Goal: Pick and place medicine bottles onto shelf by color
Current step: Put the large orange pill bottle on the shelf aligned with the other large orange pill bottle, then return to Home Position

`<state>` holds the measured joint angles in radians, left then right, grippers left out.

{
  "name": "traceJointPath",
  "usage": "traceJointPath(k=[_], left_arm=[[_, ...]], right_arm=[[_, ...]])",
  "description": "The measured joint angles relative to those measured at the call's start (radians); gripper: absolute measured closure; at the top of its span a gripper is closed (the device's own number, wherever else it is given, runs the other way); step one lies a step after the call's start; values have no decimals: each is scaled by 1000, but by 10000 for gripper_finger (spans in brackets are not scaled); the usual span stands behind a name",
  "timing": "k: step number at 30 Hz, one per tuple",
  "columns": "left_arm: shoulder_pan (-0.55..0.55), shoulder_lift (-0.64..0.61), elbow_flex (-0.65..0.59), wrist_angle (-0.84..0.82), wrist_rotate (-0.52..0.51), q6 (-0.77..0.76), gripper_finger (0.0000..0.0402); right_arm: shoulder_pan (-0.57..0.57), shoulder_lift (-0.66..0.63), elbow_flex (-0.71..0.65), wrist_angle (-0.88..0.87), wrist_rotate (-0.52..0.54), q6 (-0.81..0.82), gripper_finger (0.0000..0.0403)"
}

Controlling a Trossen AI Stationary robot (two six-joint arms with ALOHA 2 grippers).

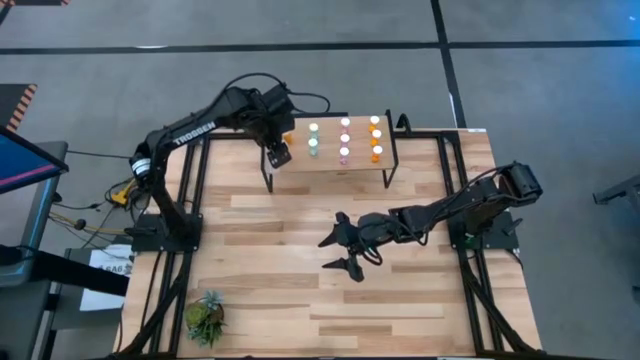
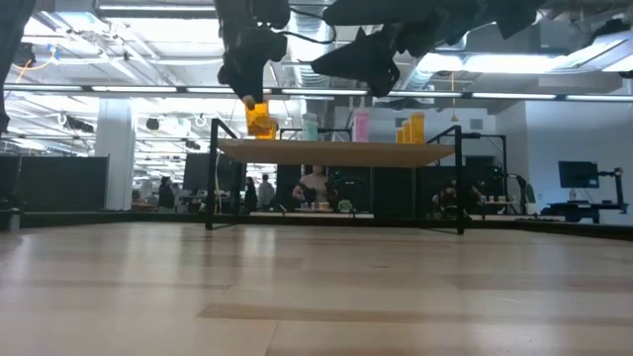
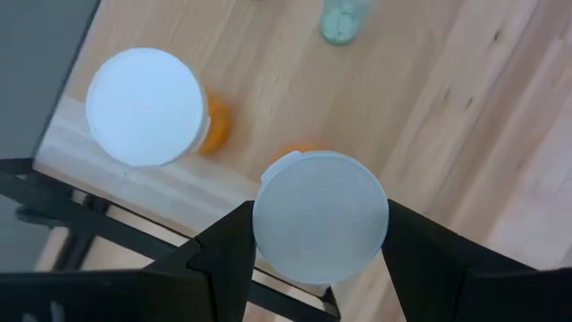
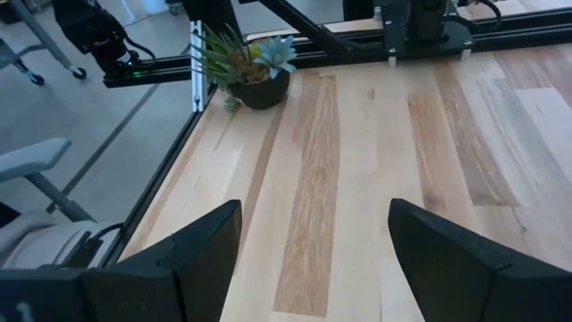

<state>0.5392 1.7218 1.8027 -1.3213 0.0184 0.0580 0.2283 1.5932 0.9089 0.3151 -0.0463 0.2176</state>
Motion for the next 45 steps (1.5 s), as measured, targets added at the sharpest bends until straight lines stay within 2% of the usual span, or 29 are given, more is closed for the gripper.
traceJointPath(k=[3, 21, 33, 38, 45], left_arm=[[13, 1, 0, 3, 29, -6, 202], [18, 55, -4, 28, 32, 2, 200], [18, 61, -8, 26, 21, 7, 140], [11, 60, 39, 7, 13, 9, 132], [-8, 58, 159, -95, -51, -2, 131]], right_arm=[[-2, 0, 0, 0, 0, 2, 97], [0, 0, 1, -9, 0, 13, 97], [0, 0, 1, -7, 0, 13, 97], [0, 0, 1, -7, 0, 12, 97], [0, 0, 1, -8, 0, 12, 97]])
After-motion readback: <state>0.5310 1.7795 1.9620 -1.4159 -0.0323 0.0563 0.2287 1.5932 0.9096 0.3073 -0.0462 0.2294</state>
